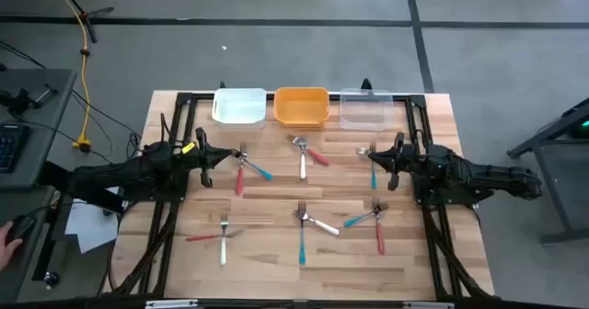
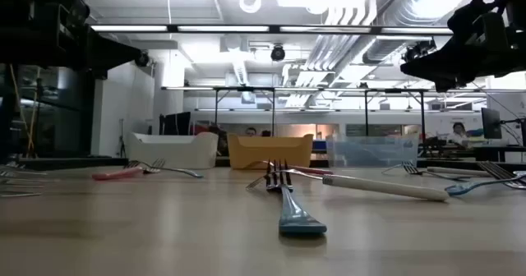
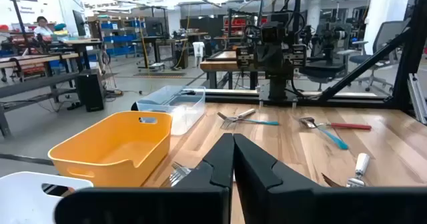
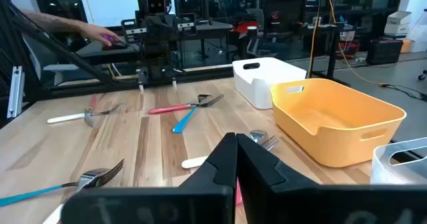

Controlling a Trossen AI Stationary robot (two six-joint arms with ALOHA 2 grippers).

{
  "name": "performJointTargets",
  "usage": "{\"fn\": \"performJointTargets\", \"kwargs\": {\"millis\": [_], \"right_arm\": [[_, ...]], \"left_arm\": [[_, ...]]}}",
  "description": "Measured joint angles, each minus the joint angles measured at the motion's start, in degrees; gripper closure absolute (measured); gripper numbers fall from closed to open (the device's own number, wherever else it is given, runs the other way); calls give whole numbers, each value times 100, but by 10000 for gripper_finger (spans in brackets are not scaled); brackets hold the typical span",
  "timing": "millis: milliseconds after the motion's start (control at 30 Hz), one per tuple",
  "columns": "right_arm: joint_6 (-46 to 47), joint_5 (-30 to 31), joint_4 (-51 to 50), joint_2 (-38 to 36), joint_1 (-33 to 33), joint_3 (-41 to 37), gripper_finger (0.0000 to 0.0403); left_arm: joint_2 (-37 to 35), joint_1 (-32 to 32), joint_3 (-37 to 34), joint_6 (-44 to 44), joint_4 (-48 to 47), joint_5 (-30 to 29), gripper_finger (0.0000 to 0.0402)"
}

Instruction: Sort silverware by color (type)

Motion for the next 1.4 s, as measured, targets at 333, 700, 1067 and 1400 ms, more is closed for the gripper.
{"fn": "performJointTargets", "kwargs": {"millis": [333, 700, 1067, 1400], "right_arm": [[2, -7, 0, -2, 0, 0, 402], [-2318, 32, 9, -4, -9, 0, 402], [-2553, 83, 164, -8, -37, 0, 402], [-1484, -310, 1172, -9, -34, -4, 402]], "left_arm": [[1, 0, 0, 0, 0, 0, 398], [1, 1, 0, 0, 0, -1, 398], [0, 1, 0, 0, 0, 0, 398], [1, 15, 0, 795, 0, -11, 398]]}}
